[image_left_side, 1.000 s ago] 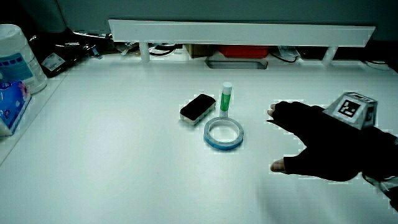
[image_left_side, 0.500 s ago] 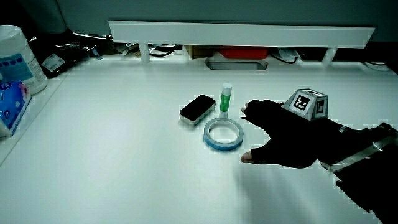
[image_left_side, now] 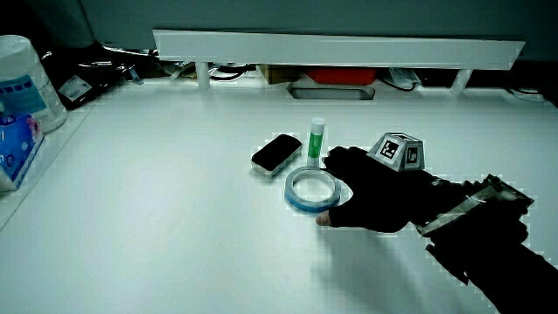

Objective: Pick blue tape

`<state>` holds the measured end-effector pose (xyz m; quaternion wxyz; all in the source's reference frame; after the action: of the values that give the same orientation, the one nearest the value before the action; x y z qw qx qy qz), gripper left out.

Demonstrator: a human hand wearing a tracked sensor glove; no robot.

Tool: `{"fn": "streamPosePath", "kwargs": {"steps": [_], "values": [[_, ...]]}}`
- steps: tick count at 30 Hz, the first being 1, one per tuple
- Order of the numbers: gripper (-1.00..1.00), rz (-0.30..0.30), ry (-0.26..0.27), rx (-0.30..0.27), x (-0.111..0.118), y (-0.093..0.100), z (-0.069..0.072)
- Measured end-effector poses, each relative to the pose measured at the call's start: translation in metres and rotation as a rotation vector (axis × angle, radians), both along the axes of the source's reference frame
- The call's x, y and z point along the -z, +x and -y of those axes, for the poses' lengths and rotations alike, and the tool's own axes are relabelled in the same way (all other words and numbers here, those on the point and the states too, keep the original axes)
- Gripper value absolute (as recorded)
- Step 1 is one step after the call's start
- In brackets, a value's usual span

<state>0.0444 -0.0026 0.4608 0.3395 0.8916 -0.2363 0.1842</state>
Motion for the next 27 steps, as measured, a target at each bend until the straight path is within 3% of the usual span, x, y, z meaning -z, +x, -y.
{"fn": "streamPosePath", "kwargs": {"steps": [3, 4, 12, 24, 27], "values": [[0.0, -0.006, -0.018, 0.0, -0.013, -0.004, 0.0], [0.0, -0.01, 0.0, -0.001, -0.014, -0.005, 0.0], [0.0, -0.01, -0.059, -0.026, -0.044, -0.009, 0.004], [0.0, 0.007, -0.018, -0.025, -0.061, -0.017, -0.003], [0.09, 0.026, 0.003, -0.02, -0.062, -0.017, -0.005]]}}
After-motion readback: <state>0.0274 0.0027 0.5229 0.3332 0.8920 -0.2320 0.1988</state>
